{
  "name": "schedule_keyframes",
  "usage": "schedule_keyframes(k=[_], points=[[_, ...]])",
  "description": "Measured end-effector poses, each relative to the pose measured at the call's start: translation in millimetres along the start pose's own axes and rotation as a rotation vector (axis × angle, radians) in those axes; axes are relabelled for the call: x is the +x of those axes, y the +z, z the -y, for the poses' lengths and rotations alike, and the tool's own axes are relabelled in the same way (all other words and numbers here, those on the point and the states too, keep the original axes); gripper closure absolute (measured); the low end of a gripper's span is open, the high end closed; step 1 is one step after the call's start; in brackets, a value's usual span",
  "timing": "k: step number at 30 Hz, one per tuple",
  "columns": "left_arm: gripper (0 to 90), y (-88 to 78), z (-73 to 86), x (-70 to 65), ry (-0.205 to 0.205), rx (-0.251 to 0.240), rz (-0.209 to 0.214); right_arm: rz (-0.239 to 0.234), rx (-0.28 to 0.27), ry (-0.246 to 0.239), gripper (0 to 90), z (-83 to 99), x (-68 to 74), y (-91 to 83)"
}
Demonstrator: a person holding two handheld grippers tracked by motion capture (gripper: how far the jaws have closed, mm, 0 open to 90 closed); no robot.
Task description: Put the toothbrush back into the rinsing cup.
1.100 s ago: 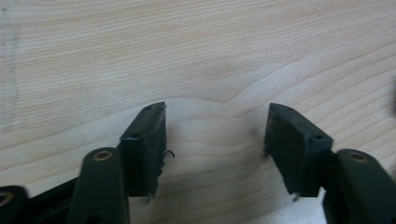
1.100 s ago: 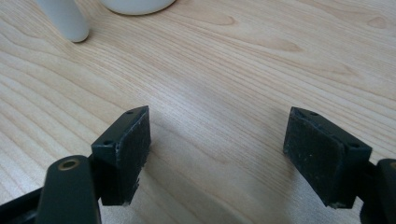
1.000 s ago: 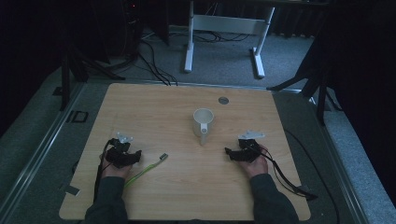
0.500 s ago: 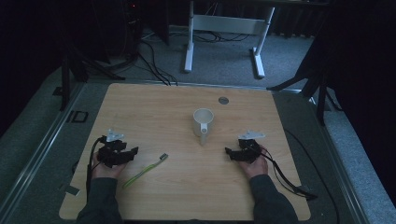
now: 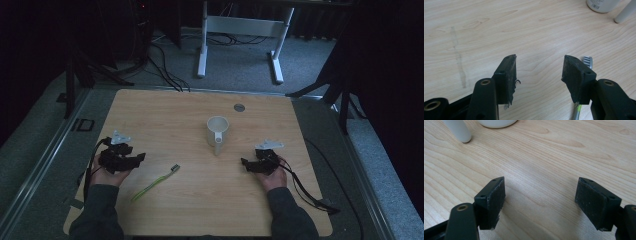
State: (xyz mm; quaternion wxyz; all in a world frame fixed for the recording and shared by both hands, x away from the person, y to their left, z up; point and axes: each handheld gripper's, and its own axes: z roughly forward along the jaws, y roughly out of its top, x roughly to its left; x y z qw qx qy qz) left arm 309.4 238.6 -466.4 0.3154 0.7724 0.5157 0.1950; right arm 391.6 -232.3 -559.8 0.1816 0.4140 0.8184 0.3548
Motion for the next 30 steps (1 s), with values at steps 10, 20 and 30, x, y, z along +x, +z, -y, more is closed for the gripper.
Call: schedule_keyframes(k=[10, 20, 30], points=[[45.4, -9.5, -4.7, 0.5, 0.045, 0.052, 0.008, 0.001, 0.002, 0.0, 23.7, -0.1, 0.0, -0.2], [46.8, -6.9, -11.1, -7.7, 0.103, 0.099, 0.065, 0.0, 0.001, 0.001, 23.7, -0.1, 0.0, -0.1], [46.6, -5.2, -18.6, -19.5, 0.183, 0.148, 0.087, -0.001, 0.002, 0.001, 23.6, -0.1, 0.0, -0.1]])
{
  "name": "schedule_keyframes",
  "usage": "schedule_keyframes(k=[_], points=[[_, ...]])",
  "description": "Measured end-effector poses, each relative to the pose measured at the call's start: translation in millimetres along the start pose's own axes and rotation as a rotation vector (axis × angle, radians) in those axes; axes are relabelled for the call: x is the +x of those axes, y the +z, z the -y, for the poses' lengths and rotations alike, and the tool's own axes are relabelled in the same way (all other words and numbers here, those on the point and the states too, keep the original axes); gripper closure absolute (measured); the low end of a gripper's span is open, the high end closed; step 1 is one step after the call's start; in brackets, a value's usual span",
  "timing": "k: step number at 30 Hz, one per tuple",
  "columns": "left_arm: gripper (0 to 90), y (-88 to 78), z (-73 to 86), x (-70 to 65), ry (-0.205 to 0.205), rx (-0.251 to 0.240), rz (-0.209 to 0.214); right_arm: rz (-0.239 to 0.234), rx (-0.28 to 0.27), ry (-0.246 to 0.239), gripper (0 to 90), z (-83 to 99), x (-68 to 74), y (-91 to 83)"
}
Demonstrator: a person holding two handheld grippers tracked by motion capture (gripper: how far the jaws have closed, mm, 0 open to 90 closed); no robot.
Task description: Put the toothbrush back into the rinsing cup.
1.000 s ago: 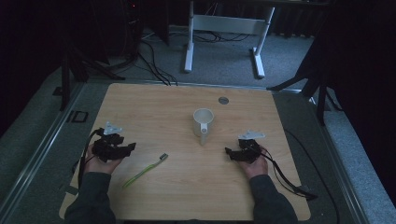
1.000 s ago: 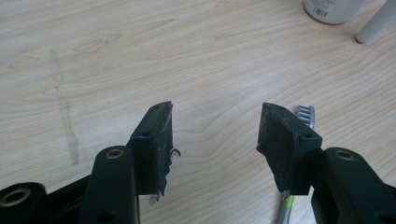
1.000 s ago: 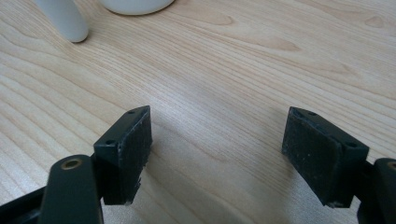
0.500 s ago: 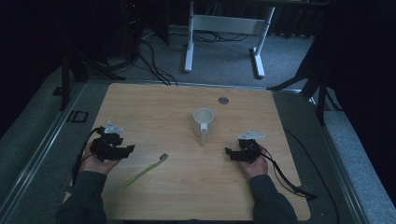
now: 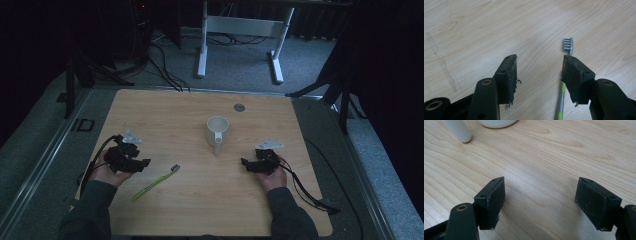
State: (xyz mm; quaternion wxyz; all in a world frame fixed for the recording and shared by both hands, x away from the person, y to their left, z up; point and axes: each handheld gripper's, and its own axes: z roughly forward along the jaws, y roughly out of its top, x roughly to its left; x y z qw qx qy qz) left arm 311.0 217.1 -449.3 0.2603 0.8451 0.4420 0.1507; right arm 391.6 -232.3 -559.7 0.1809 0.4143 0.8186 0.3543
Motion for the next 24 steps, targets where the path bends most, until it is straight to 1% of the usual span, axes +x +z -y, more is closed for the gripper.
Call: schedule_keyframes(k=[2, 4, 5, 6, 7, 8, 10, 12, 15, 24], points=[[47.0, 0.1, -0.9, -0.8, 0.005, 0.0, 0.0, 0.0, 0.0, 0.0, 23.6, 0.0, 0.0, 0.0], [47.2, 0.7, -2.9, -2.8, 0.028, 0.01, 0.005, 0.0, 0.0, 0.0, 23.6, 0.0, 0.0, 0.0], [47.2, 0.7, -2.9, -2.8, 0.028, 0.01, 0.005, 0.0, 0.0, 0.0, 23.6, 0.0, 0.0, 0.0], [47.3, 1.4, -4.0, -3.9, 0.041, 0.017, 0.01, 0.0, 0.0, 0.0, 23.6, 0.0, 0.0, 0.0], [47.3, 1.4, -4.0, -3.9, 0.041, 0.017, 0.01, 0.0, 0.0, 0.0, 23.6, 0.0, 0.0, 0.0], [47.4, 2.1, -4.9, -4.6, 0.051, 0.023, 0.012, -0.001, 0.0, 0.0, 23.6, 0.0, -0.1, 0.0], [47.5, 3.2, -5.6, -5.2, 0.051, 0.024, 0.019, 0.0, 0.0, 0.0, 23.6, 0.0, 0.0, 0.0], [47.4, 4.3, -6.4, -5.0, 0.037, 0.025, 0.022, 0.0, 0.0, 0.0, 23.6, 0.0, 0.0, 0.0], [47.4, 4.6, -7.2, -4.8, 0.029, 0.027, 0.029, 0.0, 0.0, 0.0, 23.6, 0.0, 0.0, 0.0], [48.4, 4.2, -11.3, -3.5, 0.033, 0.035, 0.034, -0.001, 0.0, -0.001, 23.6, 0.0, 0.2, 0.0]])
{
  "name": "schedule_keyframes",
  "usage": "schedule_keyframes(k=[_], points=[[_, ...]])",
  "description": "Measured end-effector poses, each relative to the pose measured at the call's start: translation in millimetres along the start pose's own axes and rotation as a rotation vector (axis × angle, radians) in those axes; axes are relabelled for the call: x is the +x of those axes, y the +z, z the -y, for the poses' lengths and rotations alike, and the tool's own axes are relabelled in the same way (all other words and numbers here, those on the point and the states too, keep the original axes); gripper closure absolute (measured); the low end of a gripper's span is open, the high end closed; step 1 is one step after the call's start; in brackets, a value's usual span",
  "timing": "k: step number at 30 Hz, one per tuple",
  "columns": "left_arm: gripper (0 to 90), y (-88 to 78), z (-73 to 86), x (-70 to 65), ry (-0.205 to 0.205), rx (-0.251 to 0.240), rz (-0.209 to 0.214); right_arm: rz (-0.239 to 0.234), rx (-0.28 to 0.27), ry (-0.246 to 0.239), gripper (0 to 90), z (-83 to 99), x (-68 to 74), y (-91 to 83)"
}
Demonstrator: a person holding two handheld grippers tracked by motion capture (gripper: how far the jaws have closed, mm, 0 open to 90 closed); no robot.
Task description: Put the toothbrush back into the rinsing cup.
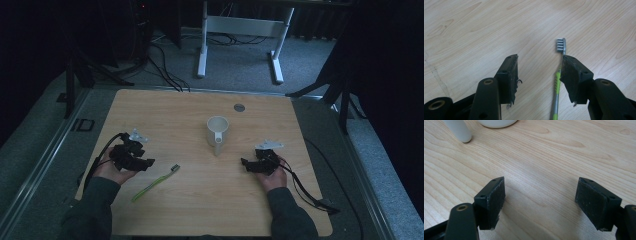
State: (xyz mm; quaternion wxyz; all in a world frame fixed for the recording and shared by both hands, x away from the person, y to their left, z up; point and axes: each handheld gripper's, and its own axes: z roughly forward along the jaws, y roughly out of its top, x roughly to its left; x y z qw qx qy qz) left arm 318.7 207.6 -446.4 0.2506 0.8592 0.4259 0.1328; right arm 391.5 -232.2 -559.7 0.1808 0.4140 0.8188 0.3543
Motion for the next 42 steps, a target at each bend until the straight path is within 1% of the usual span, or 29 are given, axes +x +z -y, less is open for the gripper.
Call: schedule_keyframes(k=[9, 13, 21, 24, 28, 29, 36, 37, 42], points=[[51.3, 1.1, -1.5, 0.2, -0.001, 0.01, 0.017, 0.0, 0.001, -0.001, 23.6, 0.0, 0.2, -0.1], [51.5, 3.3, -2.6, 0.4, -0.006, 0.031, 0.032, -0.001, 0.0, -0.001, 23.6, 0.0, 0.2, 0.0], [51.4, 3.0, -4.6, 1.6, -0.012, 0.048, 0.035, -0.001, 0.0, -0.001, 23.6, 0.0, 0.3, 0.0], [51.1, 3.6, -6.6, 1.3, -0.006, 0.069, 0.034, -0.001, 0.0, -0.001, 23.5, 0.1, 0.4, 0.0], [51.2, 4.4, -7.9, 0.7, -0.006, 0.079, 0.039, -0.002, 0.001, -0.002, 23.6, 0.0, 0.5, -0.1], [51.2, 5.3, -8.7, -0.1, 0.001, 0.09, 0.039, -0.002, 0.001, -0.002, 23.6, 0.0, 0.5, -0.1], [51.6, 8.4, -10.7, -3.0, 0.011, 0.119, 0.042, -0.003, 0.001, -0.004, 23.6, 0.0, 0.5, -0.1], [51.5, 10.0, -11.6, -4.0, 0.021, 0.134, 0.042, -0.003, 0.001, -0.004, 23.6, 0.1, 0.5, -0.1], [51.5, 12.1, -14.0, -5.0, 0.03, 0.154, 0.038, -0.004, 0.001, -0.005, 23.6, 0.1, 0.5, -0.1]])
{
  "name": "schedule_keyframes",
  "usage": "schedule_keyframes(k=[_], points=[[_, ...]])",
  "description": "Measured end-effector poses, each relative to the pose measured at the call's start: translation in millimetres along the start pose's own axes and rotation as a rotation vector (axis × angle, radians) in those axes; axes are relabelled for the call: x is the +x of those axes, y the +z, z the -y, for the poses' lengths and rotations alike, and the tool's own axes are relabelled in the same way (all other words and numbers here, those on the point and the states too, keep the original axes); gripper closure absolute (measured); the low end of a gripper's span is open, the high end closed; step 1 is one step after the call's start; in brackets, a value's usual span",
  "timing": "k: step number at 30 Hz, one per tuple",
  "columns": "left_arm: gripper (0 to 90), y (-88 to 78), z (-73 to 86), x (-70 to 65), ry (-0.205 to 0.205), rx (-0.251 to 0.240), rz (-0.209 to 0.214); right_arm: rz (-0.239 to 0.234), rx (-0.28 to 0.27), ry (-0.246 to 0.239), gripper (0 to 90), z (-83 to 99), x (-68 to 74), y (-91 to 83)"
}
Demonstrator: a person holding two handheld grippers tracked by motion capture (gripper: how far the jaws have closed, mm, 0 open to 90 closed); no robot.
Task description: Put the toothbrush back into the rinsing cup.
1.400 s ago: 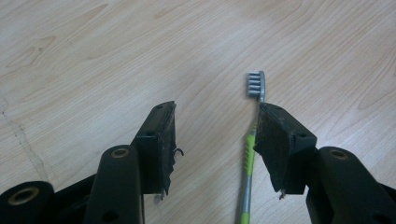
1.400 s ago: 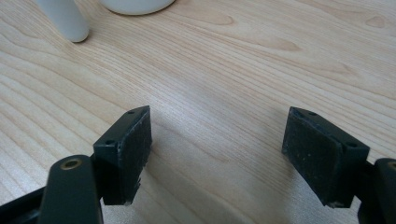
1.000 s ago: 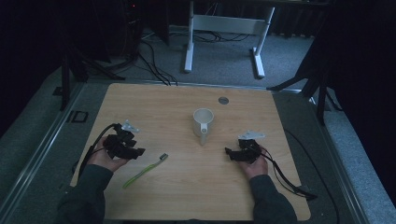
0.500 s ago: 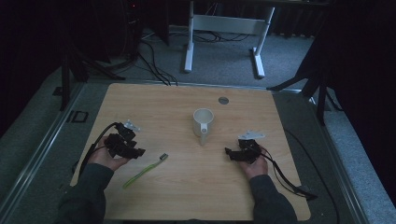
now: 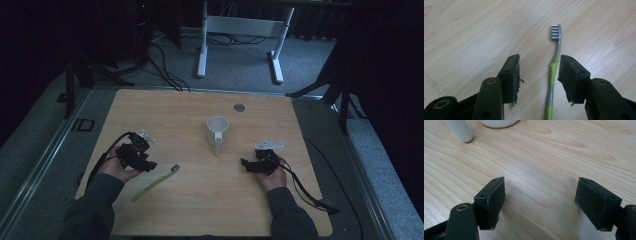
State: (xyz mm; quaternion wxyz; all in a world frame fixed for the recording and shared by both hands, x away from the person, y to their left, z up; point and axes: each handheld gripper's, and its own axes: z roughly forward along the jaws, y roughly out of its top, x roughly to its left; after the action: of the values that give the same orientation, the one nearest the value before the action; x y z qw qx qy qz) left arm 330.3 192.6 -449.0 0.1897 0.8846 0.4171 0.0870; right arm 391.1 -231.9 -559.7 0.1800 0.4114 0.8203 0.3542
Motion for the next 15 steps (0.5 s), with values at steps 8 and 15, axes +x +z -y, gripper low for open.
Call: schedule_keyframes(k=[8, 15], points=[[51.3, -0.5, -3.1, 1.0, 0.006, 0.007, 0.002, -0.001, 0.0, -0.001, 23.6, 0.0, 0.0, 0.0], [51.3, 4.0, -6.4, -0.9, 0.023, 0.041, -0.002, -0.002, 0.0, -0.001, 23.6, 0.0, 0.1, 0.0]])
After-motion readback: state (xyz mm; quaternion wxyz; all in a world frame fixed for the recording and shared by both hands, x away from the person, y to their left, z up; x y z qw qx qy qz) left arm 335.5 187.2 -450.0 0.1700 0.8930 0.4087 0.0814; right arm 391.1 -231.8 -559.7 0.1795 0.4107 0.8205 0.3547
